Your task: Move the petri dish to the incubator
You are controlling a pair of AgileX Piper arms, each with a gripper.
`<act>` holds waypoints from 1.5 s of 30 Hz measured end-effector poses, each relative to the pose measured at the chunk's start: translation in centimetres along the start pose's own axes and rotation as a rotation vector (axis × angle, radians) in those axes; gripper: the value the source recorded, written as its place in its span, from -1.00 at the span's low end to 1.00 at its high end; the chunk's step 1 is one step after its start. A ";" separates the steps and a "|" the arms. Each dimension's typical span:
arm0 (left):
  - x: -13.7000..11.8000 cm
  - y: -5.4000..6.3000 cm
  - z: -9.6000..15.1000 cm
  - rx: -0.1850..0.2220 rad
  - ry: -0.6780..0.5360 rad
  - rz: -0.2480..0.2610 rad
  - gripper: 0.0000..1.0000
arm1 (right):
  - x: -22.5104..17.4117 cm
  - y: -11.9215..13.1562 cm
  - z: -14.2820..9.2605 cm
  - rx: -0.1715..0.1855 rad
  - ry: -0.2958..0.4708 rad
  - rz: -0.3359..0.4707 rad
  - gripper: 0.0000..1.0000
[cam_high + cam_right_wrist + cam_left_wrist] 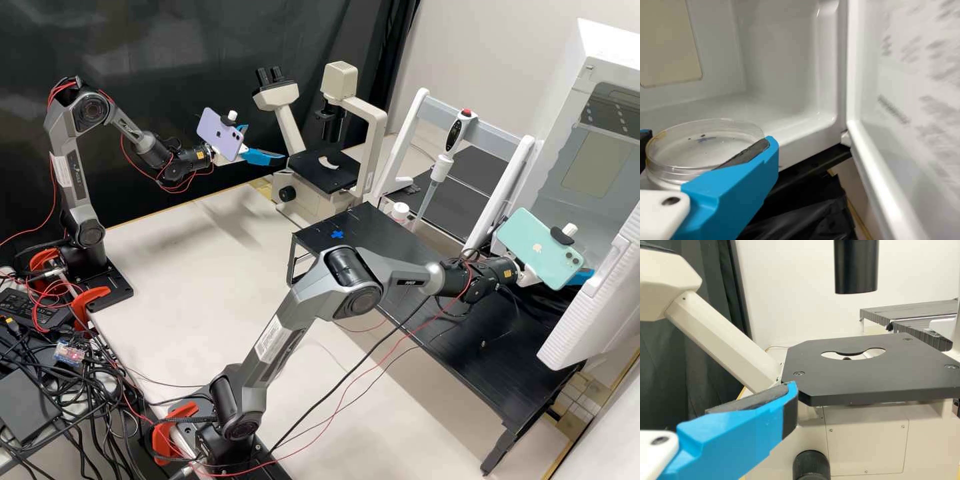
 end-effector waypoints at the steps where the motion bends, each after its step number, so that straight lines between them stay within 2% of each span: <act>1: 0.0 0.0 0.0 0.000 0.000 0.000 1.00 | 0.3 0.0 0.0 0.000 0.003 0.003 -1.00; 8: 0.0 0.0 0.0 0.000 0.000 0.000 1.00 | 2.3 -0.6 -0.6 -0.001 0.010 -0.004 -1.00; 12: 0.0 0.0 0.0 0.000 0.000 0.000 1.00 | 3.1 -1.0 -1.1 -0.020 0.019 -0.008 -1.00; 19: 0.0 0.0 0.0 0.000 0.000 0.000 1.00 | 3.8 -1.7 -1.3 -0.023 0.021 -0.021 -1.00; 26: 0.0 0.0 0.0 0.000 0.000 0.000 1.00 | 4.1 -2.1 -1.5 -0.067 0.006 -0.029 -1.00; 33: 0.0 0.0 0.0 0.000 0.000 0.000 1.00 | 4.2 -2.2 -1.0 -0.058 -0.016 -0.018 -1.00; 37: 0.0 0.0 0.0 0.000 0.000 0.000 1.00 | 4.4 -2.2 -0.9 -0.092 -0.020 -0.012 -1.00; 38: 0.0 0.0 0.0 0.000 0.000 0.000 1.00 | 4.5 -2.3 -0.8 -0.097 -0.023 -0.012 1.00; 45: 0.0 0.0 0.0 0.000 0.000 0.000 1.00 | 4.8 -2.6 -0.4 -0.101 -0.029 -0.016 1.00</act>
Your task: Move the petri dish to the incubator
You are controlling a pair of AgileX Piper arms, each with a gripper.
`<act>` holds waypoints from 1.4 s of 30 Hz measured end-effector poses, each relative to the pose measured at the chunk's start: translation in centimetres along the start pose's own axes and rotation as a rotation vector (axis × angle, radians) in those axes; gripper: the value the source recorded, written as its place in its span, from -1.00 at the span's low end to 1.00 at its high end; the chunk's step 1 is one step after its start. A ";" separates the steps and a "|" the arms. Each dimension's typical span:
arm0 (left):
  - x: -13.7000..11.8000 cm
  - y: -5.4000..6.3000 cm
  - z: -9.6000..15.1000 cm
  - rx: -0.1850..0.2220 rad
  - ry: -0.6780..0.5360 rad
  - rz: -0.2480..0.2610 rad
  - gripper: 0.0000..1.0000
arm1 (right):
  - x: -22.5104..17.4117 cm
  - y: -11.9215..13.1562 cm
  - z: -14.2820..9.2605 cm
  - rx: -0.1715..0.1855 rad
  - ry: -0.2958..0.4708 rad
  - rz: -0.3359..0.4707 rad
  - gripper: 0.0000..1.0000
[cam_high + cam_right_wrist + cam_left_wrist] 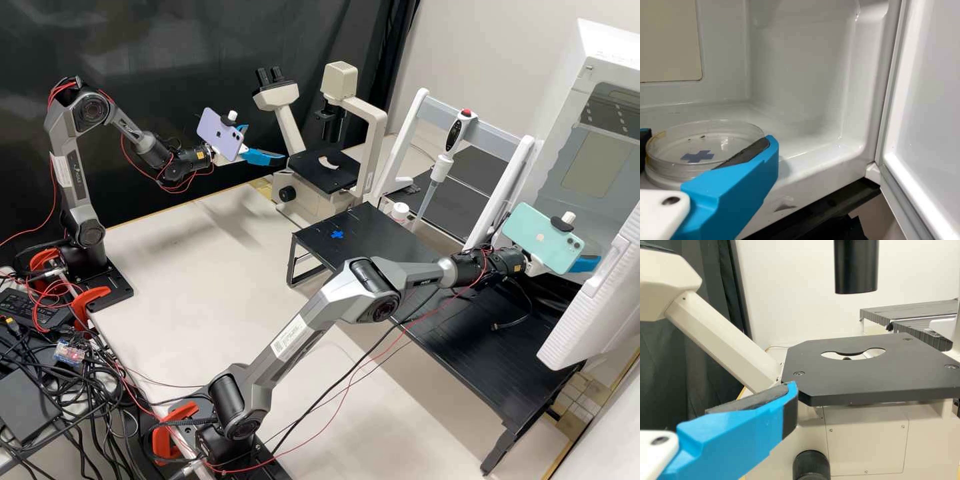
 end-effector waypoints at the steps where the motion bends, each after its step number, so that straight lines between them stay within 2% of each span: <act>1: 0.0 0.0 0.0 0.000 0.000 0.000 1.00 | 0.0 0.0 0.0 0.000 0.002 -0.001 1.00; 6: 0.0 0.0 0.0 0.000 0.000 0.000 1.00 | -0.1 -0.3 0.2 0.001 0.003 -0.011 1.00; 12: 0.0 0.0 0.0 0.000 0.000 0.000 1.00 | -0.6 -0.7 0.5 0.034 0.012 -0.014 1.00; 18: 0.0 0.0 0.0 0.000 0.000 0.000 1.00 | -2.0 -0.2 0.7 0.012 0.016 -0.016 1.00; 21: 0.0 0.0 0.0 0.000 0.000 0.000 1.00 | -4.0 0.7 1.7 0.054 0.038 0.032 1.00; 26: 0.0 0.0 0.0 0.000 0.000 0.000 1.00 | -7.4 2.4 3.2 0.059 0.036 0.091 1.00; 30: 0.0 0.0 0.0 0.000 0.000 0.000 1.00 | -11.8 2.1 4.3 0.061 0.054 0.127 1.00; 35: 0.0 0.0 0.0 0.000 0.000 0.000 1.00 | -18.1 1.8 3.9 0.062 0.171 0.188 1.00; 38: 0.0 0.0 0.0 0.000 0.000 0.000 1.00 | -21.7 1.4 3.2 0.054 0.268 0.220 1.00; 42: 0.0 0.0 0.0 0.000 0.000 0.000 1.00 | -26.1 -0.3 2.7 0.063 0.332 0.216 1.00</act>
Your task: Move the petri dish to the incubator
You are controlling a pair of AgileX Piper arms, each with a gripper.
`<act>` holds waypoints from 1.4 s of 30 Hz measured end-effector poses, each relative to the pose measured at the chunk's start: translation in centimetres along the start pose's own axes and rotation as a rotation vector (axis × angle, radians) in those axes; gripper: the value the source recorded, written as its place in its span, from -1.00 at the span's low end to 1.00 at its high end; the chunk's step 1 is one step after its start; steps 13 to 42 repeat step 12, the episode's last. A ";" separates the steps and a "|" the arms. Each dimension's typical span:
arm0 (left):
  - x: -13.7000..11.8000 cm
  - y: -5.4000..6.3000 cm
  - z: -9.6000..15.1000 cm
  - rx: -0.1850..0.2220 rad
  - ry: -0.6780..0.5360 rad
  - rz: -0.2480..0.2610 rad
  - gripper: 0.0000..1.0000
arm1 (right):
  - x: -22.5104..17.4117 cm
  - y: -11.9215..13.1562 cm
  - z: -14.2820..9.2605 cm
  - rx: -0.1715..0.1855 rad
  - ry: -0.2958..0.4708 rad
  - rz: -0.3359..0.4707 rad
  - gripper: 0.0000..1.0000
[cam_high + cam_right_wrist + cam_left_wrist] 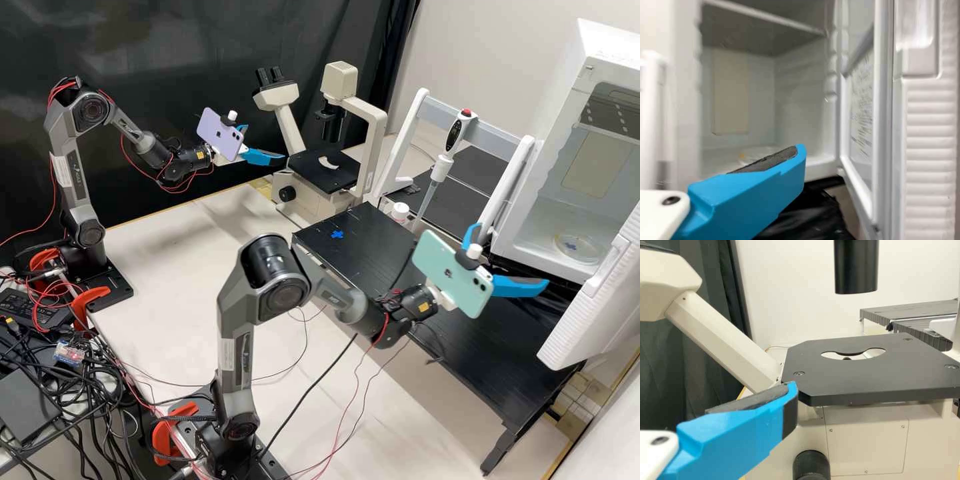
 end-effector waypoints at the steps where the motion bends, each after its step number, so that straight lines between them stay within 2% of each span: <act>1: 0.0 0.0 0.0 0.000 0.000 0.000 1.00 | -1.3 -0.4 -0.7 0.008 0.011 -0.013 1.00; 4: 0.0 0.0 0.0 0.000 0.000 0.000 1.00 | -3.9 -1.4 -2.2 0.024 0.029 -0.038 1.00; 7: 0.0 0.0 0.0 0.000 0.000 0.000 1.00 | -7.0 -2.4 -3.7 0.065 0.062 -0.069 1.00; 12: 0.0 0.0 0.0 0.000 0.000 0.000 1.00 | -10.3 -3.7 -4.6 0.121 0.097 -0.148 1.00; 42: 0.0 0.0 0.0 0.000 0.000 0.000 1.00 | -10.3 -3.7 -4.6 0.121 0.097 -0.148 1.00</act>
